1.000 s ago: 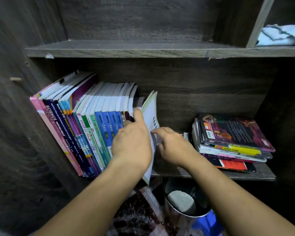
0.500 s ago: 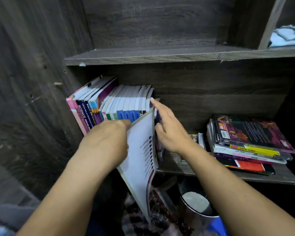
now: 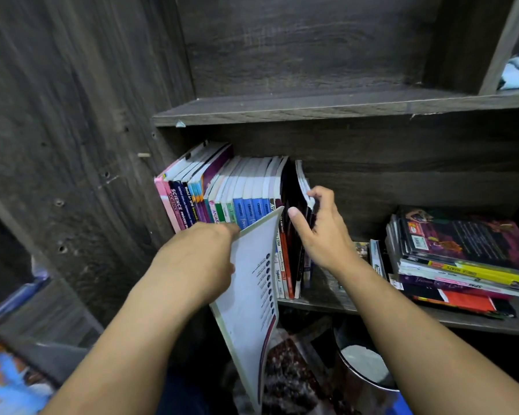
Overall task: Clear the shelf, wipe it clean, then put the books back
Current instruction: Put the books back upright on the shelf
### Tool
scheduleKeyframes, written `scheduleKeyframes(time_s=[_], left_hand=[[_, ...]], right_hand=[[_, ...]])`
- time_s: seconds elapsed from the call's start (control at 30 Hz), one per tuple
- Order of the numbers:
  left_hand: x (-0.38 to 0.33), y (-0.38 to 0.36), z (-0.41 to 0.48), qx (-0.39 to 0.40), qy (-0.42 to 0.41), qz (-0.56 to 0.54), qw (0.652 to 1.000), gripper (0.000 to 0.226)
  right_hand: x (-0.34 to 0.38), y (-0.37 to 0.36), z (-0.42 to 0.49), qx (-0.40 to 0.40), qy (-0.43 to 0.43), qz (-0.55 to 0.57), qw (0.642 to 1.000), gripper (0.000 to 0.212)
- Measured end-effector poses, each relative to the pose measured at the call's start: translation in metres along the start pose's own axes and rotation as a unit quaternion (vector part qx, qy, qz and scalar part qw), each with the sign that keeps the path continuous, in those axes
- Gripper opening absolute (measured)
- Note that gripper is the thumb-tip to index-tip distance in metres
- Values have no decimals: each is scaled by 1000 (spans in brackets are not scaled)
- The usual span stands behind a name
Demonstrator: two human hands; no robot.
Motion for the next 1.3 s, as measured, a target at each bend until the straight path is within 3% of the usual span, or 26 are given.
scheduleKeyframes(time_s=[0.17,0.23,0.4,0.53,0.63,0.73,0.83,0.93,1.1,1.17,1.23,1.3], left_hand=[[-21,13,0,8,-35,-9,999,47],[-31,19,5,4,-39,-14,999,39],[-60,43,40,-90,13,-14,996,18],[-90,30,86,-131,32,-53,990,32],[-101,-2,112,-200,5,-5,980,31],[-97,-19,113,-288,-44,9,956,24],[-75,-32,102,-356,-70,-45,931,27],[-41,-41,87,-379,-41,-148,913,28],[-27,-51,91,-397,-74,-169,899,34],[-29,-55,94,-399,-77,-173,897,38],[-27,-60,97,-397,-83,-169,898,43],[-24,-61,100,-402,-96,-167,895,46]], right_hand=[[-29,12,-6,-114,-92,10,989,67],[-39,25,-8,-134,-114,10,984,68],[-51,50,-14,-148,-122,-35,981,64],[-57,59,-16,-138,-122,-12,983,67],[-53,55,-16,-119,-100,-9,988,71],[-58,35,-15,-68,-128,17,989,65],[-67,13,-10,-11,-168,-8,986,45],[-62,1,-8,6,-163,-21,986,40],[-52,-22,-3,-6,-154,2,988,38],[-49,-30,3,58,-133,61,988,49],[-49,-31,8,184,-118,137,966,74],[-50,-24,8,285,-133,133,940,101]])
Point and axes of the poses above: each hand's wrist, its own z-axis towards the middle knuckle, its own y-axis out of the back of the hand, x = y × z, the point moved 4 cm from there along z, towards the middle knuckle, and after that the axes turned 8 degrees about x, right-handed, at the moved point
